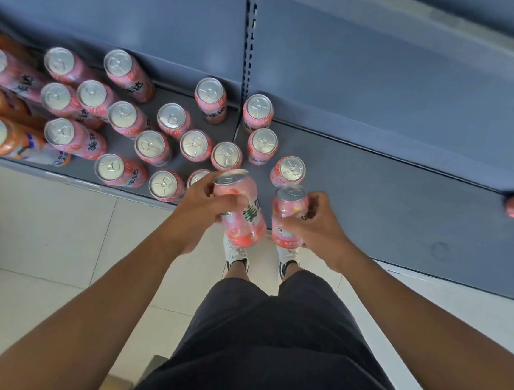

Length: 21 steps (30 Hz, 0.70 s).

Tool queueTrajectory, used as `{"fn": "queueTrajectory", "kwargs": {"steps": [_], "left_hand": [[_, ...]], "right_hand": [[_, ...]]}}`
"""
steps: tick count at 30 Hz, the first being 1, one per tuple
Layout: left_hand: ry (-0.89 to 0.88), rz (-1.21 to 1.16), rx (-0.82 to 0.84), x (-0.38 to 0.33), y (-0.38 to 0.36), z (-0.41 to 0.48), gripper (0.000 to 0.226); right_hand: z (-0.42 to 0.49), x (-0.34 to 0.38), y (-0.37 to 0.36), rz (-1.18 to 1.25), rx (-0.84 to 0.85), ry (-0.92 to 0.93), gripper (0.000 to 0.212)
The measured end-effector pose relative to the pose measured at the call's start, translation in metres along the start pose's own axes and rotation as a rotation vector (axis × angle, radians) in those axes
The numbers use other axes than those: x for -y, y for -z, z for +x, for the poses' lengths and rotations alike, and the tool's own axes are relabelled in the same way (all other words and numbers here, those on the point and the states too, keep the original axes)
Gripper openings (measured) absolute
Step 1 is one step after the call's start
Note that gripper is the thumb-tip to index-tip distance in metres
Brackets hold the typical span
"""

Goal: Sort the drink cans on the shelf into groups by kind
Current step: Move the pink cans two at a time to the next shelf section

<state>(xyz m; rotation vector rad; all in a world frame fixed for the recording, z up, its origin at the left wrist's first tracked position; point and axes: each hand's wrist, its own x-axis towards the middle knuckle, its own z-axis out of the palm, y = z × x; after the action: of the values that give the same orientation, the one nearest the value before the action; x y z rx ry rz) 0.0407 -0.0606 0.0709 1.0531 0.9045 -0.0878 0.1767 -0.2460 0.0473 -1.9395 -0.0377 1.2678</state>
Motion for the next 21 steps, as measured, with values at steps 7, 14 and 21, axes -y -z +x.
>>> {"fn": "queueTrajectory", "kwargs": {"steps": [7, 14, 21], "left_hand": [[0.135, -0.3, 0.132, -0.012, -0.027, -0.012, 0.061], [0.136, -0.079, 0.268, -0.012, -0.057, -0.025, 0.051], [0.011, 0.117, 0.29, -0.022, -0.104, -0.044, 0.036]], "right_hand": [[-0.037, 0.023, 0.009, 0.19, -0.127, 0.041, 0.047], [-0.081, 0.021, 0.036, 0.272, -0.224, 0.13, 0.029], [-0.122, 0.005, 0.071, 0.342, -0.333, 0.198, 0.037]]}}
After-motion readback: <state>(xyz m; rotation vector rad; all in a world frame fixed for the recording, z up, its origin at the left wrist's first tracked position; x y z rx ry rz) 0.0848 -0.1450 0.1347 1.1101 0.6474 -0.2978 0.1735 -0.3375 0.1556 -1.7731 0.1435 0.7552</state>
